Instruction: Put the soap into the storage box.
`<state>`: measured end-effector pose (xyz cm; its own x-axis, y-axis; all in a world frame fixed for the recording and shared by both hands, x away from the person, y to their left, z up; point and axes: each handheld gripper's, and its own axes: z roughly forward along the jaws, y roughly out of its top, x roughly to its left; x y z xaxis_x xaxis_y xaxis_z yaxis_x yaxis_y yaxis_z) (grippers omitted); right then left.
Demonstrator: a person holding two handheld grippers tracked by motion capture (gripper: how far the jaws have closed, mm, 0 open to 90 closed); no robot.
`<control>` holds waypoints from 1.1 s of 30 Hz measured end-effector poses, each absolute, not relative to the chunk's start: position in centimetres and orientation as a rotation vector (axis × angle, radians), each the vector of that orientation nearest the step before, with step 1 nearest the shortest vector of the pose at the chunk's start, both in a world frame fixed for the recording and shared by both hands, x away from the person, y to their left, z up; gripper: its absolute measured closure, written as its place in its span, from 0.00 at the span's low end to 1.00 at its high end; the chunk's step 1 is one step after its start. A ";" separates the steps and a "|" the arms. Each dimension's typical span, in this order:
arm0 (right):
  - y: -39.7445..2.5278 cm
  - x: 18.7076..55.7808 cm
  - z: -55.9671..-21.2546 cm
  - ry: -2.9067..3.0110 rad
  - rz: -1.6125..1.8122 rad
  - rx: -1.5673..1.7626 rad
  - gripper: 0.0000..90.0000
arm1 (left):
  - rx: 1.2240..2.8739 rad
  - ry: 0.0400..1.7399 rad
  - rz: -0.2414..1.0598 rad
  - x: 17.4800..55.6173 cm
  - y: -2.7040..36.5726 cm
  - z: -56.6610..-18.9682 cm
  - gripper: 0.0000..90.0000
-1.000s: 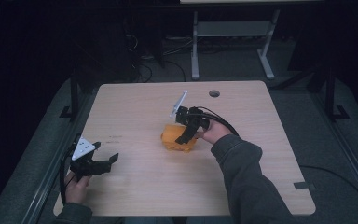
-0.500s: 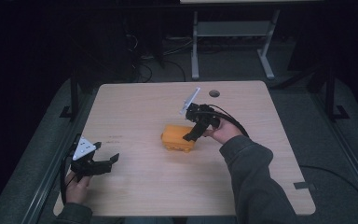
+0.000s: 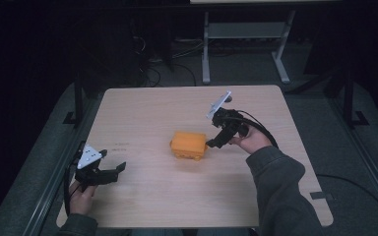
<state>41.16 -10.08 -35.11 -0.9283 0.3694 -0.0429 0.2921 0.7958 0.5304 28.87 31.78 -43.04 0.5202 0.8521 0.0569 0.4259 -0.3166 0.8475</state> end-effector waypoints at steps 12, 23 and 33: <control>-12.5 40.4 -35.9 2.831 0.816 0.586 0.20 | 1.939 1.043 0.654 28.9 31.7 -43.1 0.16; -14.6 39.3 -36.6 2.816 0.836 0.633 0.21 | 1.943 1.043 0.653 28.8 31.6 -43.1 0.16; -16.3 38.2 -37.4 2.800 0.855 0.671 0.22 | 1.952 1.036 0.652 28.9 31.5 -43.2 0.16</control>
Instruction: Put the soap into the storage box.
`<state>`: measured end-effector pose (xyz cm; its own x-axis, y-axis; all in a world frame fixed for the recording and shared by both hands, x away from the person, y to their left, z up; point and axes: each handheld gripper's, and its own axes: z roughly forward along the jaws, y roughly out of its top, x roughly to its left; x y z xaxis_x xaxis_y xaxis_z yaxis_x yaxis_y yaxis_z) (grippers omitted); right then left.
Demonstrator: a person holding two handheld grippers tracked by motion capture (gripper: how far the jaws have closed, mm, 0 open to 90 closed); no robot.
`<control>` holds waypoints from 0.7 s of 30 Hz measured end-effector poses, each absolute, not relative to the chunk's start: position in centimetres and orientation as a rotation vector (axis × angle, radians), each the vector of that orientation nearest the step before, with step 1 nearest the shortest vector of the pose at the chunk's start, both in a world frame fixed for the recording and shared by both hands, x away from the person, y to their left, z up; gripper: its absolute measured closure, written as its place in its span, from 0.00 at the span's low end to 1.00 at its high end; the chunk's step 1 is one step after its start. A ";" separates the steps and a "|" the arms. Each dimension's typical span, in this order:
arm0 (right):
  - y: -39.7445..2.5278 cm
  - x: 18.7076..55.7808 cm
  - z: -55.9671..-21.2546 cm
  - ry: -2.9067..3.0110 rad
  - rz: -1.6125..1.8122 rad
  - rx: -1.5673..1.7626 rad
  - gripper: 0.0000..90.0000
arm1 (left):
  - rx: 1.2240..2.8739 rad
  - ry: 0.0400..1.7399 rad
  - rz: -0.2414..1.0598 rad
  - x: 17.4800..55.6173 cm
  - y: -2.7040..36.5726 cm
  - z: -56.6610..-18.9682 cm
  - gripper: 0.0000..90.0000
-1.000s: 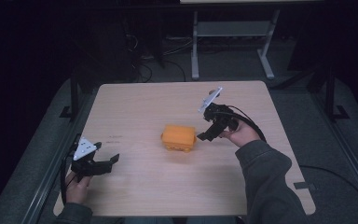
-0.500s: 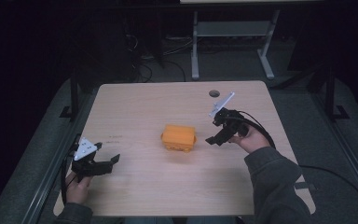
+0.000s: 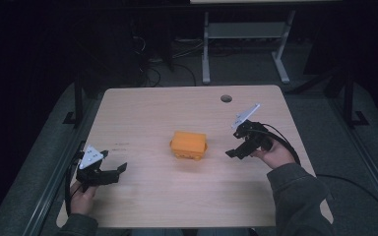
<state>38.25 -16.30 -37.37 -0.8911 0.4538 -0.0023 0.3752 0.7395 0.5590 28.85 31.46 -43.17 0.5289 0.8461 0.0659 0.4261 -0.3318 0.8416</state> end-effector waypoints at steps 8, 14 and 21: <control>-17.6 37.6 -38.4 2.791 0.865 0.722 0.22 | 1.954 1.035 0.654 28.9 31.4 -43.2 0.16; -18.9 36.9 -39.1 2.778 0.879 0.766 0.22 | 1.962 1.034 0.655 28.8 31.4 -43.2 0.16; -20.1 36.4 -40.2 2.778 0.877 0.807 0.22 | 1.963 1.036 0.655 28.9 31.4 -43.3 0.16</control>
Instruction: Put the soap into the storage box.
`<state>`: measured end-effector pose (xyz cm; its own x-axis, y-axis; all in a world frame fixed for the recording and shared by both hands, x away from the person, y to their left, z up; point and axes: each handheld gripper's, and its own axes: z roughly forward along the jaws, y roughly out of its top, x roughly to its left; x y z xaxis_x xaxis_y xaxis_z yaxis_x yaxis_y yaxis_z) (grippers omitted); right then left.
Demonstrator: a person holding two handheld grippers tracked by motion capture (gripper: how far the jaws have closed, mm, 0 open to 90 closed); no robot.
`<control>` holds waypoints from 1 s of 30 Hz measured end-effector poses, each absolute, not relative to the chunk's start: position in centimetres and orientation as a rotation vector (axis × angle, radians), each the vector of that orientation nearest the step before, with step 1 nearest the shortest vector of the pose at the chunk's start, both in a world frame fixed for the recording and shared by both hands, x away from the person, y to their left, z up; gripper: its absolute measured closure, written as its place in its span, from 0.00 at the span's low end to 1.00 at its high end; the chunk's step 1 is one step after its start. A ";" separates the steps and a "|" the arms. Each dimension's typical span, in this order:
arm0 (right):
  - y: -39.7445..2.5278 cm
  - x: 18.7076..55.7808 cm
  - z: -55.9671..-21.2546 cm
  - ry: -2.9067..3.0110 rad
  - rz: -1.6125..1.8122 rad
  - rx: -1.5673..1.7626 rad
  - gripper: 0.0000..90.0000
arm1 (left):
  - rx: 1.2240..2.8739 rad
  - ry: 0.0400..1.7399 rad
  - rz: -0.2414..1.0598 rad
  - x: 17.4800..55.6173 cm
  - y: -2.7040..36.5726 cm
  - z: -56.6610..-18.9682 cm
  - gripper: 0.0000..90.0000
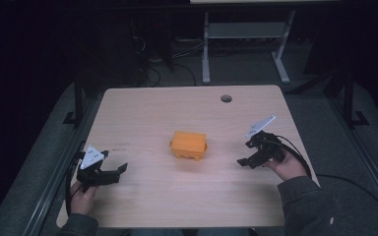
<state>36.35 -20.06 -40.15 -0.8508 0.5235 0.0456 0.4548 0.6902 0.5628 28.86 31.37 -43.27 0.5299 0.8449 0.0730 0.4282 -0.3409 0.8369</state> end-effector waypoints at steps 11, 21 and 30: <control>-21.7 35.2 -41.3 2.765 0.887 0.864 0.22 | 1.967 1.026 0.659 28.8 31.3 -43.3 0.16; -22.8 34.1 -42.2 2.755 0.900 0.887 0.22 | 1.976 1.021 0.658 28.8 31.2 -43.3 0.16; -23.8 32.8 -43.3 2.747 0.896 0.921 0.21 | 1.983 1.021 0.657 28.8 31.1 -43.4 0.16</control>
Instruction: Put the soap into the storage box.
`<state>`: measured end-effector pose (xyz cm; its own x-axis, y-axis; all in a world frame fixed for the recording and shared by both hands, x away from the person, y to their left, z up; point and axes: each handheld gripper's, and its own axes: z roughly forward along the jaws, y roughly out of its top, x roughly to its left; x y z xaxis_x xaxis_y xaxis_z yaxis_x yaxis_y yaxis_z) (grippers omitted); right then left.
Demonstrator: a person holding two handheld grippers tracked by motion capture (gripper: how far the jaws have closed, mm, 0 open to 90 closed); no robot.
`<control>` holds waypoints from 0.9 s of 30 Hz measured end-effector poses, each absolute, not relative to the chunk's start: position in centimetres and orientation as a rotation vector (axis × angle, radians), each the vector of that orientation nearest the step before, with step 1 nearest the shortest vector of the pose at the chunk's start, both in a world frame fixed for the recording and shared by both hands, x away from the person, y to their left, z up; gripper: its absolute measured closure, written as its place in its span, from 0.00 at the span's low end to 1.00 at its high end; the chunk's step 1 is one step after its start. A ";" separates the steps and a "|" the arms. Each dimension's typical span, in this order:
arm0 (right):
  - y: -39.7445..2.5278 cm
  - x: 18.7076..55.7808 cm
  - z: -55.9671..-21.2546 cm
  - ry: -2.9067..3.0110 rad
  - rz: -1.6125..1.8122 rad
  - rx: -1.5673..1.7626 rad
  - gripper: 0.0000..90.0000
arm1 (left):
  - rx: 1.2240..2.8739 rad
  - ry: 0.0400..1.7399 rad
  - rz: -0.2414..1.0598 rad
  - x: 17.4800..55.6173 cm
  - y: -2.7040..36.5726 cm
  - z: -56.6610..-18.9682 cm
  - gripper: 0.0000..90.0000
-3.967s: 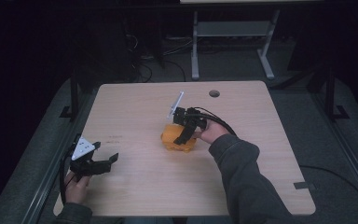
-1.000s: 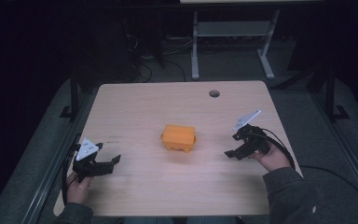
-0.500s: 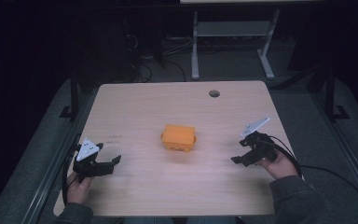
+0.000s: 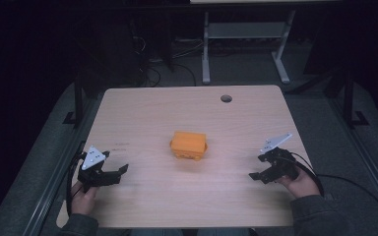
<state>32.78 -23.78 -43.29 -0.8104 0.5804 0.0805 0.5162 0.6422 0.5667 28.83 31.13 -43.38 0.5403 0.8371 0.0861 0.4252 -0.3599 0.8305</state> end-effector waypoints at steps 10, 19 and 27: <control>-25.1 31.3 -44.4 2.727 0.914 0.951 0.21 | 1.988 1.022 0.657 28.8 31.0 -43.4 0.16; -26.1 29.8 -45.1 2.695 0.955 0.979 0.21 | 1.997 1.015 0.657 28.8 31.0 -43.5 0.16; -27.0 28.2 -45.8 2.651 0.991 1.027 0.20 | 1.998 1.012 0.655 28.8 30.8 -43.5 0.16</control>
